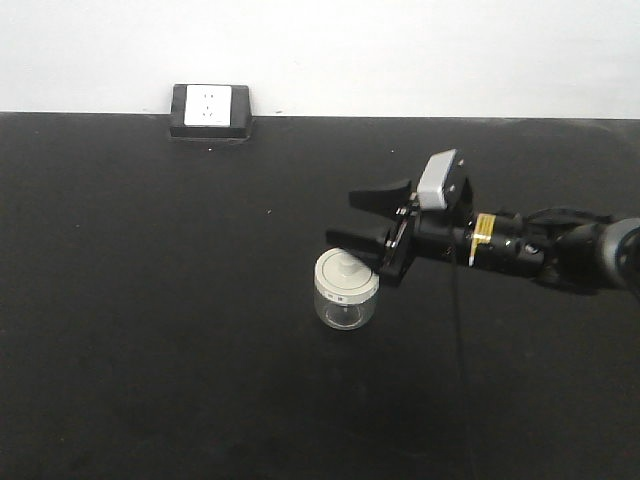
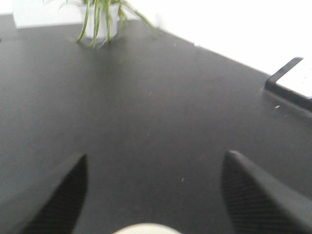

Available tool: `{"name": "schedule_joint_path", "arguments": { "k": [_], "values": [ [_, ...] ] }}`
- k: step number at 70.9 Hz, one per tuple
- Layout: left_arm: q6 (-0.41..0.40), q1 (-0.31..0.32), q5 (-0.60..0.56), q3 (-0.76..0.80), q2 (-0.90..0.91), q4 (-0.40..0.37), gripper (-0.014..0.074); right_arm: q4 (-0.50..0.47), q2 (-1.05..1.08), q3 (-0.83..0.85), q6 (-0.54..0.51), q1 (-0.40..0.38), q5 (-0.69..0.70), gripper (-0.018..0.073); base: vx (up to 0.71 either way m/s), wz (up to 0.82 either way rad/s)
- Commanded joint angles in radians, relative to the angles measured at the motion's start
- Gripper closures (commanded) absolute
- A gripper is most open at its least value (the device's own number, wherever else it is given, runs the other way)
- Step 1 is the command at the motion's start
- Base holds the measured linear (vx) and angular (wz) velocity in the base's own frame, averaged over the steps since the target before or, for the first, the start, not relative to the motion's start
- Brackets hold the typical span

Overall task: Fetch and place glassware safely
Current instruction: 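Open the right gripper off the white lid and lift it away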

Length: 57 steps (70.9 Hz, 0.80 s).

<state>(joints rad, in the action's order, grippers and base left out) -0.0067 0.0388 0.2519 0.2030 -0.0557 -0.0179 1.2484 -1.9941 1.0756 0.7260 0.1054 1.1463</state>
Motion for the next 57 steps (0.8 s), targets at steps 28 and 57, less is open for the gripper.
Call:
{"name": "schedule_joint_path", "arguments": {
  "k": [28, 57],
  "values": [
    [-0.004, 0.007, -0.072, 0.027, -0.010, -0.010, 0.0603, 0.154, 0.311, 0.021, 0.415, -0.120, 0.007, 0.0561, 0.00, 0.00],
    [-0.004, 0.007, -0.072, 0.027, -0.010, -0.010, 0.0603, 0.120, 0.580, -0.114, 0.551, -0.121, -0.403, 0.0561, 0.00, 0.00]
  ]
}}
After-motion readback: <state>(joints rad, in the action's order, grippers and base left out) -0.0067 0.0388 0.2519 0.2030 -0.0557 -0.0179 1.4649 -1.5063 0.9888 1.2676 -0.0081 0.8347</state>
